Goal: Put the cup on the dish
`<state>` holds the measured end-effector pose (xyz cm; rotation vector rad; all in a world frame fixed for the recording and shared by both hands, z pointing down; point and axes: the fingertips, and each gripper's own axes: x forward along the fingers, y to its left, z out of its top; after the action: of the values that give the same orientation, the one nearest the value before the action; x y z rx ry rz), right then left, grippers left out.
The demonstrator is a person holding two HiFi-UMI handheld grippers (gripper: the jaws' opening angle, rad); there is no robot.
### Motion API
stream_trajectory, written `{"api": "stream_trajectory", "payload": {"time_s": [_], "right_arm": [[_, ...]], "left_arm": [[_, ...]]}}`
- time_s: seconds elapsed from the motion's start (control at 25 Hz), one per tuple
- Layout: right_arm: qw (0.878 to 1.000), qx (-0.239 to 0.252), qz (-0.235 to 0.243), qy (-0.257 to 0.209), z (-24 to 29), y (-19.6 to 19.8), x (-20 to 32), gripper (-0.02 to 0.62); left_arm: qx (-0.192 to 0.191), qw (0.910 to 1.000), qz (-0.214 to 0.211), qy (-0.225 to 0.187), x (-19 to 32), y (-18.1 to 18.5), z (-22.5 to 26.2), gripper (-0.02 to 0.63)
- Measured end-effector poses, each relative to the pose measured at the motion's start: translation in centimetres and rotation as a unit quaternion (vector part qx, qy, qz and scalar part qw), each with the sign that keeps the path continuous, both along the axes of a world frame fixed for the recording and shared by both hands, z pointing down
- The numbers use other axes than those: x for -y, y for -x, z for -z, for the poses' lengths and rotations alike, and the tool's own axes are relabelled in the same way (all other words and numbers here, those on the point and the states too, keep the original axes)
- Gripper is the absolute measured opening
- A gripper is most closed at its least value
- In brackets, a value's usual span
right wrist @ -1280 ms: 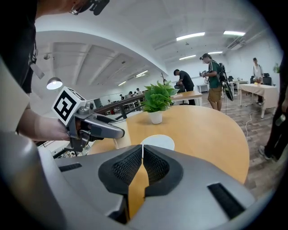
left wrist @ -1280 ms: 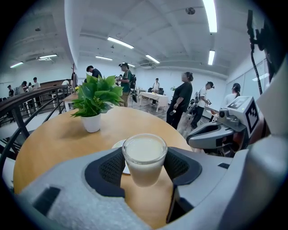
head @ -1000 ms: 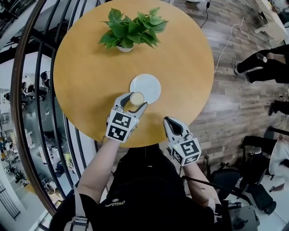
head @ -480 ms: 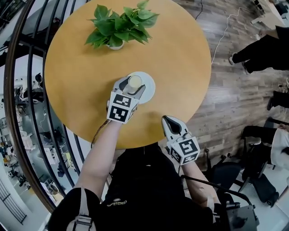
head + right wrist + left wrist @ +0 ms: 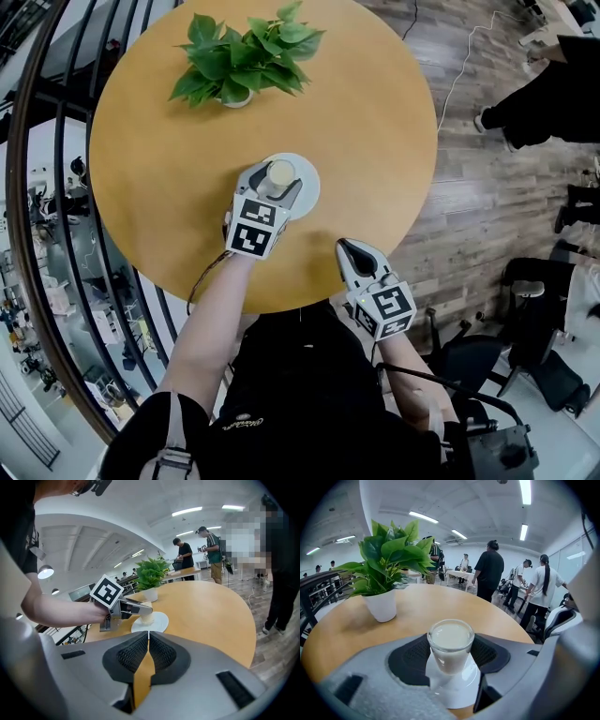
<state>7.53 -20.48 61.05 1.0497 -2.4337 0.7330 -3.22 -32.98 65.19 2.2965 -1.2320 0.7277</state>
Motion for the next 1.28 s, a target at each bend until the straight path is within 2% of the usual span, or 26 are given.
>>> {"api": "stream_trajectory", "payload": {"time_s": [0.52, 0.88, 1.04, 1.28], "right_arm": [[1.0, -0.012, 0.003, -0.029, 0.2, 0.5, 2.9, -0.003], [0.999, -0.008, 0.001, -0.032, 0.6, 0.7, 2.6, -0.003], [0.999, -0.008, 0.002, -0.032, 0.6, 0.8, 2.4, -0.003], [1.0, -0.006, 0.001, -0.03, 0.6, 0.8, 2.1, -0.003]], "left_arm": [[0.02, 0.9997, -0.004, -0.014, -0.5, 0.0, -1.2, 0.266], [0.045, 0.9977, -0.002, -0.051, -1.4, -0.2, -1.2, 0.265], [0.045, 0.9965, 0.005, -0.07, -1.4, -0.1, -1.3, 0.266], [0.042, 0.9966, 0.008, -0.071, -1.5, -0.1, -1.3, 0.267]]}}
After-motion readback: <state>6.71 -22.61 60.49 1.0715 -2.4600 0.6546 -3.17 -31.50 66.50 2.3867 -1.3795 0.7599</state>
